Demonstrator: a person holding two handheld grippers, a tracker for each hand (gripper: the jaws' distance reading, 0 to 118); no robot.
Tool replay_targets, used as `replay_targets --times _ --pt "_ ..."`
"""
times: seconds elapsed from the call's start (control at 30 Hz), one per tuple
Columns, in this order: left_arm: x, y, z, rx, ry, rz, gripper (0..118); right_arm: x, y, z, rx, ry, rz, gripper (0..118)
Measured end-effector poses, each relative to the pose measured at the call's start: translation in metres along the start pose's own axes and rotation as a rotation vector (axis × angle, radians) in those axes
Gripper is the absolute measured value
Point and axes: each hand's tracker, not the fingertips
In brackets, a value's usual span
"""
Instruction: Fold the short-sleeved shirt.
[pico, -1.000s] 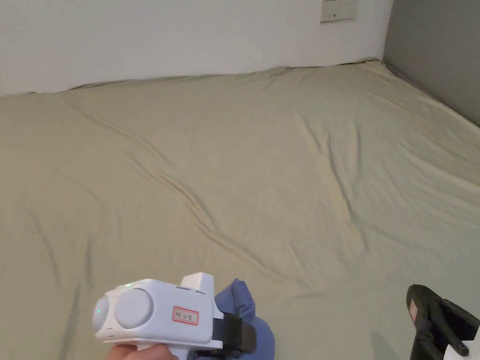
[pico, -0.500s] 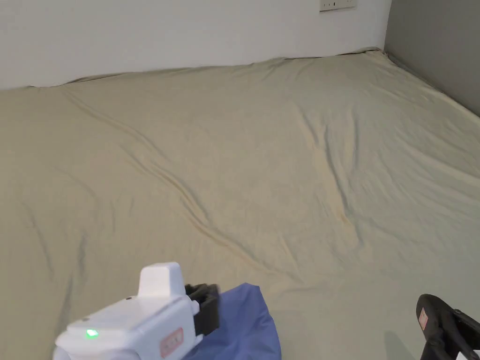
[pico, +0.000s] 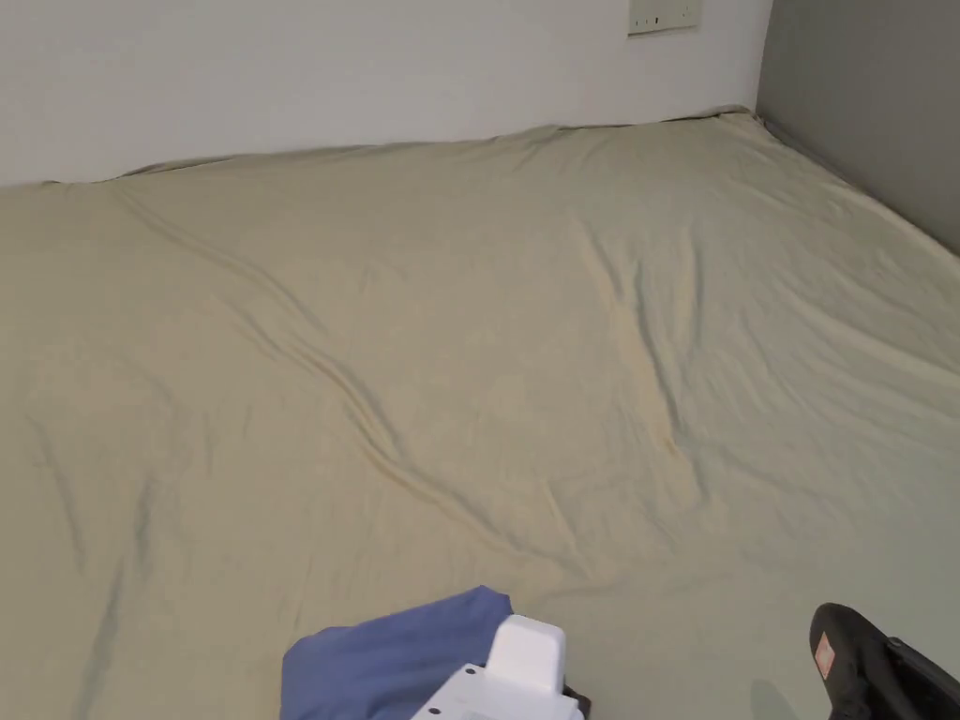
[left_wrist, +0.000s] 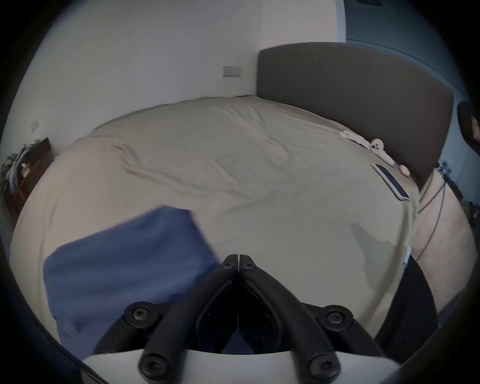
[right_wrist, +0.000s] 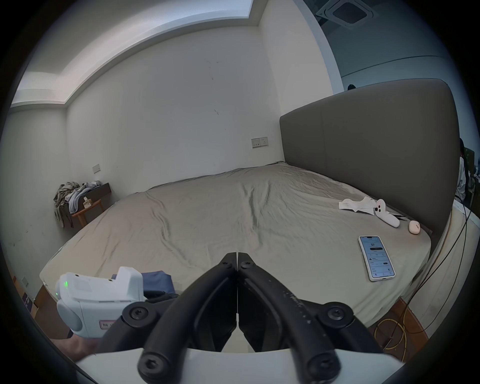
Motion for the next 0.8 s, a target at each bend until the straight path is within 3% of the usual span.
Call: replay_targets --times 0.1,0.23,0.33,0.5,0.63,0.73,0.8 --pt "0.006 0.005 0.015 0.041 -0.012 -0.027 0 0.0 0.003 0.002 0.004 -0.01 0.006 3" --pt "-0.025 0.03 0.072 0.204 0.009 0.064 0 -0.005 0.01 0.001 0.026 -0.012 0.027 3" --pt "-0.068 0.039 0.13 0.366 0.135 0.136 0 -0.013 0.017 -0.002 0.055 0.008 0.048 3" --pt "-0.12 0.003 0.208 0.643 0.527 0.195 0 -0.04 0.023 -0.01 0.112 0.048 0.106 3" --pt "-0.139 -0.039 0.237 0.65 0.667 0.27 0 -0.06 0.017 -0.009 0.193 0.066 0.166 3" --pt "-0.144 -0.055 0.244 0.614 0.793 0.223 0 -0.078 0.024 0.005 0.338 0.033 0.228 3" --pt "-0.152 -0.057 0.247 0.587 0.776 0.242 0 -0.095 0.045 0.002 0.346 0.093 0.281 3"
